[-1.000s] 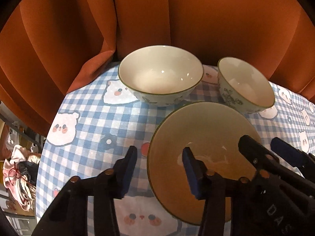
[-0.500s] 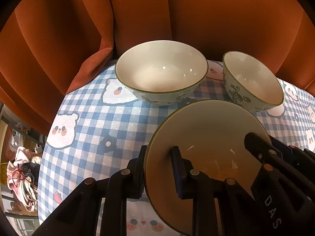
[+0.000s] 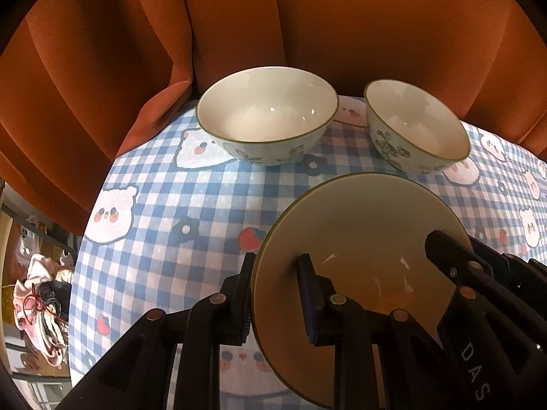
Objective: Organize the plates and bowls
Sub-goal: 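Lift the white bowl off the cloth with both tools, then carry the white bowl with both tools and lower it beside the plate stack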
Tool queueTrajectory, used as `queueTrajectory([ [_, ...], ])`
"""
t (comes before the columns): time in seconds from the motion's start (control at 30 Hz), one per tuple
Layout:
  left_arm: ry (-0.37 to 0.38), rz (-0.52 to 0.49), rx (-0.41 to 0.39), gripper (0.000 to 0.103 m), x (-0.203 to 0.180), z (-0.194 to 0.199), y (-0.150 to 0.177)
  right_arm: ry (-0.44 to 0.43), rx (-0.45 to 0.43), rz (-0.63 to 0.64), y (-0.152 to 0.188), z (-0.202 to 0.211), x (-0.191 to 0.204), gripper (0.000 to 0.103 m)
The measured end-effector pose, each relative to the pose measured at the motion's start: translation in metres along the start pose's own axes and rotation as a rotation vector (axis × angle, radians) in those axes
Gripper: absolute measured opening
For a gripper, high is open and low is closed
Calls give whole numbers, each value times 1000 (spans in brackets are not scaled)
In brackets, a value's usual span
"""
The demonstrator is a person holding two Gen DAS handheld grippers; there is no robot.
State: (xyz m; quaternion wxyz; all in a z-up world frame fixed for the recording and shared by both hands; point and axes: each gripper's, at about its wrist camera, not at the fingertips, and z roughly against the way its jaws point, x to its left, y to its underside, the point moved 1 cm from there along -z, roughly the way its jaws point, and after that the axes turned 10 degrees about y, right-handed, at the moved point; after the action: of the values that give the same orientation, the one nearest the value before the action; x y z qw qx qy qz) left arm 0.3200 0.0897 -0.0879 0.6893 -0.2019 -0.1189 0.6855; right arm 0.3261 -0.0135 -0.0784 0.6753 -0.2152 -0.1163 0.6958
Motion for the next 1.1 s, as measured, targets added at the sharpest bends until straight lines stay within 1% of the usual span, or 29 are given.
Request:
queueTrajectory([
  [0.17, 9, 4, -16, 22, -2, 16, 7, 4, -7, -7, 8, 15, -6, 20],
  [0.33, 23, -13, -39, 22, -11, 35, 14, 17, -28, -17, 18, 37, -14, 20],
  [0.57, 48, -38, -65, 22, -26, 64, 33, 39, -55, -41, 39, 69, -29, 20],
  [0.83, 82, -88, -71, 22, -46, 89, 64, 71, -67, -89, 79, 102, -49, 20],
  [1.1, 112, -122, -37, 22, -72, 101, 98, 105, -48, -118, 118, 117, -70, 20],
])
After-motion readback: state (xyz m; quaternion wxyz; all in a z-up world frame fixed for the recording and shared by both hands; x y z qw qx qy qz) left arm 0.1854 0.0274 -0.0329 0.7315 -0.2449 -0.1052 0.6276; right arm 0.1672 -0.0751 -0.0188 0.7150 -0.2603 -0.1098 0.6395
